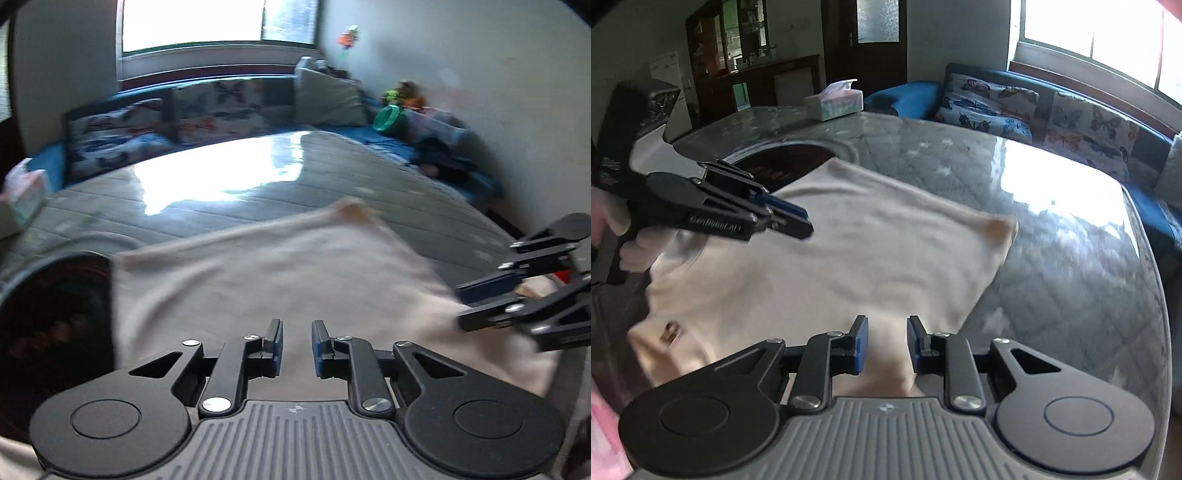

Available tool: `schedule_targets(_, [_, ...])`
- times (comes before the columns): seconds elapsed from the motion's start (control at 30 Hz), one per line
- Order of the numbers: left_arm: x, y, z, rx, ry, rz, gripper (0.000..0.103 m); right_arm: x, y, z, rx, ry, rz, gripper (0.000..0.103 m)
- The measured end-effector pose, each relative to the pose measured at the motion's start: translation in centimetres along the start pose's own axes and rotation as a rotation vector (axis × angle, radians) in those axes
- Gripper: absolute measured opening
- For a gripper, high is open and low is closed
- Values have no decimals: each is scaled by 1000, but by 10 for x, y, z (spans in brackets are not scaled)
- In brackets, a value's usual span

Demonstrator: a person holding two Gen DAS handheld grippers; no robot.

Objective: Fold clothes

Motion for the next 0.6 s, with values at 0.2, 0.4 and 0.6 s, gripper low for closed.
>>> schedule_targets(0.2, [-3, 11, 63, -100, -60, 30, 19, -34, 13, -13, -35, 26, 26, 22])
schedule_targets(0.4, [-16, 6, 95, -121, -133, 3, 19, -45, 43, 8, -75, -98, 97, 22])
schedule_targets(0.6, [-16, 7, 109, -126, -143, 11, 27, -45, 58, 52, -239, -194, 146, 22])
Point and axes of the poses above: each gripper's, at about its wrist camera, not at the fingertips, and y roughly against the way its jaws point, z to its right, x to its top, the point moved 6 cm from there along -y, roughly the way its jaws point, and after that the axes turned 14 degrees about -y, right-handed, at the moved point
